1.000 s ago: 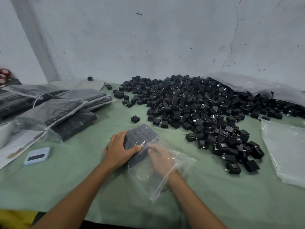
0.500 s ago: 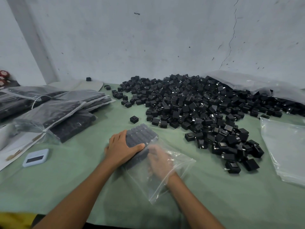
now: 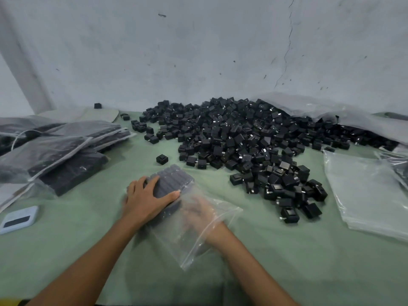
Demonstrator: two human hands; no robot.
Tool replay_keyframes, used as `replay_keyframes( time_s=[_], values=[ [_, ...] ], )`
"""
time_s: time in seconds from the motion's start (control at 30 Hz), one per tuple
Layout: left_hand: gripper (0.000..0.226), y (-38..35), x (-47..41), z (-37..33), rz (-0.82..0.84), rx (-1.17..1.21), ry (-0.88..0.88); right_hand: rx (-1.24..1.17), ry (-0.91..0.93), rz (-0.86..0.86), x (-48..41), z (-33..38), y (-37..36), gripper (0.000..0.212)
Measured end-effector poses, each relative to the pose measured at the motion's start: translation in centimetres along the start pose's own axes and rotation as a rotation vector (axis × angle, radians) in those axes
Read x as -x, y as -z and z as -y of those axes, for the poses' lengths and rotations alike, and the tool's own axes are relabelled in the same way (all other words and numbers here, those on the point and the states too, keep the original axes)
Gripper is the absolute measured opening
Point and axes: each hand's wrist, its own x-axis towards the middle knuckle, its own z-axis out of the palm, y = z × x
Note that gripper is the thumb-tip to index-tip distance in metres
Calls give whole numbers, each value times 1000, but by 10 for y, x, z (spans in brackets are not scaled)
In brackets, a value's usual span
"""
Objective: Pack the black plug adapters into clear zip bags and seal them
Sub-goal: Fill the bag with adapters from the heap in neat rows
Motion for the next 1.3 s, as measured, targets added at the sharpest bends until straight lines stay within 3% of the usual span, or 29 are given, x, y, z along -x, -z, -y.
replay_keyframes(
  time_s=[0.07,0.2,0.3,0.37,0.43,0.6,0.73,0.8,0.9,1.03,1.17,1.3],
  values=[
    [117,1,0,0,2,-1,-3,-115,36,91,27,-3,18,29],
    [114,1,1,-2,0,12,-2,-66,16,225,68,-12,76,30],
    [111,0,2,-3,-10,18,0,157,50,-56,61,-13,124,34],
    [110,-1,2,-3,-6,19,5,427,123,-335,40,-14,147,26],
    [110,0,3,-3,1,21,5,704,137,-497,15,-18,162,26],
    [108,2,3,-3,9,16,-4,1121,-36,-387,-28,-27,171,49],
    [108,2,3,-3,7,9,-6,1226,-17,-400,-31,-30,172,43],
    [107,1,3,-2,9,6,-9,1157,19,-447,-26,-29,176,36],
    [108,1,2,-2,-1,20,-3,663,69,-505,-4,-15,176,32],
    [109,1,2,-2,-9,26,-11,38,22,-321,49,-2,160,35],
    [109,0,2,-2,-13,30,-8,-188,-80,-20,90,-16,118,33],
    [112,0,3,-2,-5,19,-4,-278,-135,111,89,-19,74,16]
  ],
)
